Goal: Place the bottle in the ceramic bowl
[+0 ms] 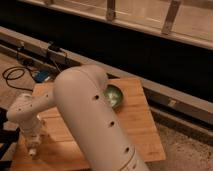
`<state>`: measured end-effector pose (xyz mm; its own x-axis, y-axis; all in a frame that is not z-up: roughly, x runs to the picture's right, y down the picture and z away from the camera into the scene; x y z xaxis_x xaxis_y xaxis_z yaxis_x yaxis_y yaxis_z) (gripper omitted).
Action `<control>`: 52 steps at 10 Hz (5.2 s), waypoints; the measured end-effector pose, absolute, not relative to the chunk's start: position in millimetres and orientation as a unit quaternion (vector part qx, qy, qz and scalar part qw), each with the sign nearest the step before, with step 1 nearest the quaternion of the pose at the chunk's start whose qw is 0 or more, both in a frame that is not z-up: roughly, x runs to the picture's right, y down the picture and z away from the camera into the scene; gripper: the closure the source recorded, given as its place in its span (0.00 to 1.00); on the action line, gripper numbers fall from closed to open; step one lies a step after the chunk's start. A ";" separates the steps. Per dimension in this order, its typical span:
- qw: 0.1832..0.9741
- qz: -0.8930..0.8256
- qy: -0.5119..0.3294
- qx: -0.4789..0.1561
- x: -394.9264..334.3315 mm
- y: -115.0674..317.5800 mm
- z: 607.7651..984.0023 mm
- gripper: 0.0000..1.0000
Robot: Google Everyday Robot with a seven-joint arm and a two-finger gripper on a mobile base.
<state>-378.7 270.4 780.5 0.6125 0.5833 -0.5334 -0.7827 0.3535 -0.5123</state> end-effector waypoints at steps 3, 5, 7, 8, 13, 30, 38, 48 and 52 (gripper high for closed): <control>0.814 0.418 0.132 -0.380 -376.1 269.4 780.7 0.77; 0.821 0.414 0.123 -0.373 -377.0 266.4 770.5 0.96; 0.827 0.417 0.109 -0.359 -372.9 254.6 750.0 1.00; 0.827 0.425 0.104 -0.353 -367.1 246.8 745.4 1.00; 0.842 0.444 0.085 -0.294 -339.3 168.5 718.0 1.00; 0.760 0.606 0.147 -0.183 -62.4 -42.6 739.9 1.00; 0.772 0.595 0.158 -0.156 -76.1 -65.3 761.3 1.00; 0.710 0.641 0.254 -0.140 57.7 -15.0 820.8 1.00; 0.716 0.623 0.266 -0.171 48.4 14.7 840.6 1.00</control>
<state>48.4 14.7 840.6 0.0826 0.8006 -0.5934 -0.9823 0.1659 0.0870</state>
